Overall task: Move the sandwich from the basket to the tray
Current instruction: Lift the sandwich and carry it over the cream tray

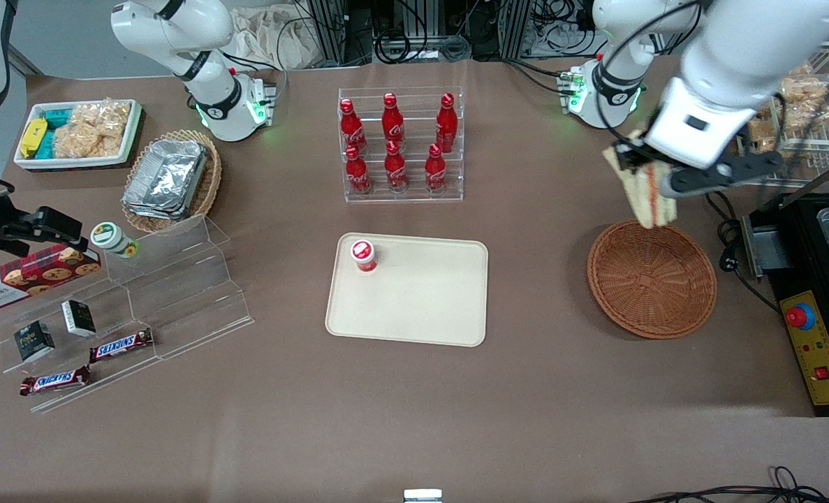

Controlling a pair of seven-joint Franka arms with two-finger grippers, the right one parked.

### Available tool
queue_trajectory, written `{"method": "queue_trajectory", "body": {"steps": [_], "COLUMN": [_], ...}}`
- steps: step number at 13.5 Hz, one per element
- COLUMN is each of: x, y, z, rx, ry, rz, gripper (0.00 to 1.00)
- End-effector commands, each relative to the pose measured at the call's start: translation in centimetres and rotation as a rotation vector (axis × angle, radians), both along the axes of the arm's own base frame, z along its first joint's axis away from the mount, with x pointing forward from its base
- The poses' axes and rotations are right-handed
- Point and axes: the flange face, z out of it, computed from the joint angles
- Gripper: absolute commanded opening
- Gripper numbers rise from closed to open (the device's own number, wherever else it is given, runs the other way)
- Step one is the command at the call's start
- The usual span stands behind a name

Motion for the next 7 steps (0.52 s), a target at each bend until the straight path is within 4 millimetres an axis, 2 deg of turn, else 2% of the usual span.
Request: {"method": "queue_trajectory", "body": {"steps": [1, 3, 6, 7], "x": [-1.8, -2.1, -0.9, -0.2], "y": [-5.6, -9.6, -14.1, -15.2], "z": [-0.4, -2.8, -7.2, -9.3], "rx": [0.007, 0.026, -0.013, -0.025], "ry": [0.011, 0.013, 0.0, 0.02], "rz": [0.041, 0.027, 0.011, -0.002], "gripper": [0.29, 0.29, 0.29, 0.29]}}
